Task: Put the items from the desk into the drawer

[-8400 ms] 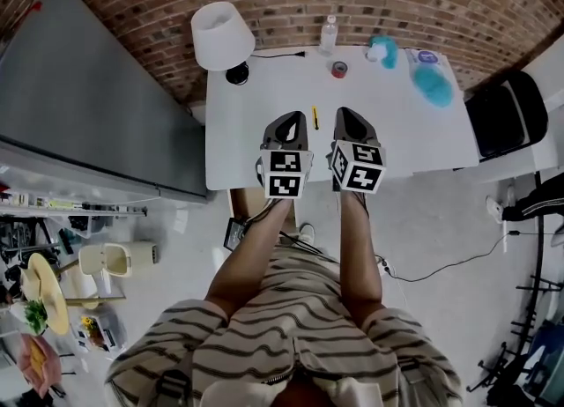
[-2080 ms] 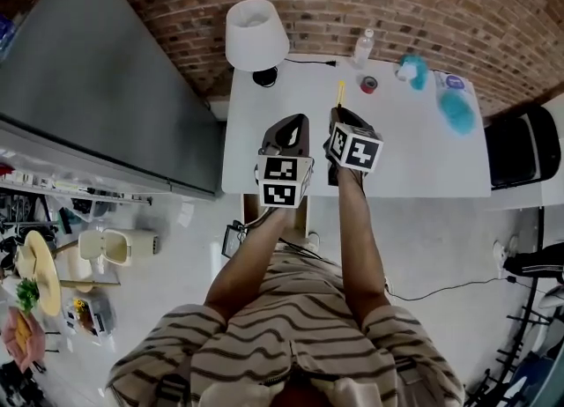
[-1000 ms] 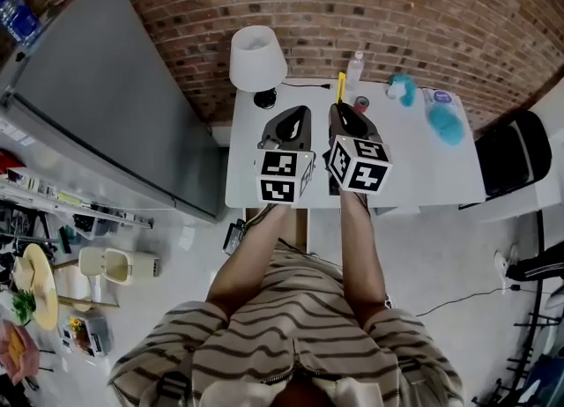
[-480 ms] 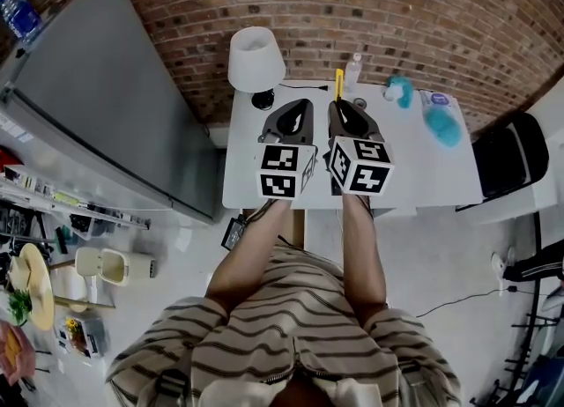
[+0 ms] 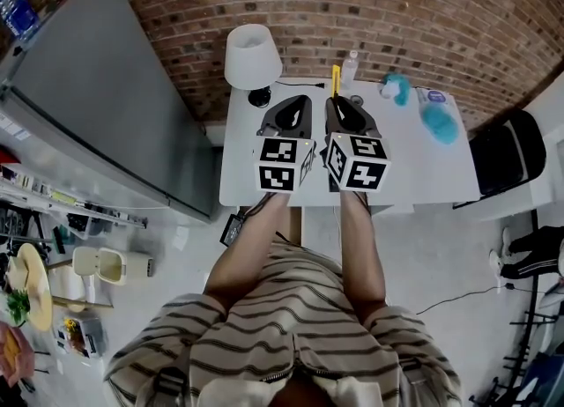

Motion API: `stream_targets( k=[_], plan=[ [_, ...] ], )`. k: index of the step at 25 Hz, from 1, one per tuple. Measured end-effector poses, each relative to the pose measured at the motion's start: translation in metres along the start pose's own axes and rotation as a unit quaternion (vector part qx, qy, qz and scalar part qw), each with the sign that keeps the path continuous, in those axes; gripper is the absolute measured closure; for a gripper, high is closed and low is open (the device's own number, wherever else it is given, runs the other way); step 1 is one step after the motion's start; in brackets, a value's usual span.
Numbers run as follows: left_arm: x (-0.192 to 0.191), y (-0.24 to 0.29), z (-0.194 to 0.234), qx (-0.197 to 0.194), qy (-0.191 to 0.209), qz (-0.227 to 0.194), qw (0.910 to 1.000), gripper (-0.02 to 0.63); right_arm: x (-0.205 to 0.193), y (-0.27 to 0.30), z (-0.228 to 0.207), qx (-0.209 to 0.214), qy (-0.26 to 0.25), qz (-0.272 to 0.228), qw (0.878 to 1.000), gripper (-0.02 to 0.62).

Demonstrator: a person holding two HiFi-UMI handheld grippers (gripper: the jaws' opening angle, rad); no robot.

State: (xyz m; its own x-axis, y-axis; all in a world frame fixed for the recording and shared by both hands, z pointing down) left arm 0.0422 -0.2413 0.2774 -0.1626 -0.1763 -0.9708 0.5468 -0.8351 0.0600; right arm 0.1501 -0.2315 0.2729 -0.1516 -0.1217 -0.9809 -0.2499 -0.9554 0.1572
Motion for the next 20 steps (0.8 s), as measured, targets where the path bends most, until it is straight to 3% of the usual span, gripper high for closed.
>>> stream_targets(
  k=[20],
  plan=[
    [-0.003,0.001,-0.009,0.001,0.008,0.0,1.0,0.601,-0.003,-0.009,-0.011,-0.007,0.009,-0.005,1.0,0.523]
  ],
)
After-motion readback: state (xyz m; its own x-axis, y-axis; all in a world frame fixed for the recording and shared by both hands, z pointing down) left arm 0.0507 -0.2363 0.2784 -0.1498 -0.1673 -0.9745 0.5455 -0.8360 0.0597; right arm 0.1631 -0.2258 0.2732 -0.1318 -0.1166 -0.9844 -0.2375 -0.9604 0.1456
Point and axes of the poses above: the fingertips, and each gripper's own axes: y forward along the fingers, z to its left, x out of its top, the point moved 6 cm from there along -y, backward along the fingers, and after that the axes turned 11 degrees about -y, right-handed, at the moved point
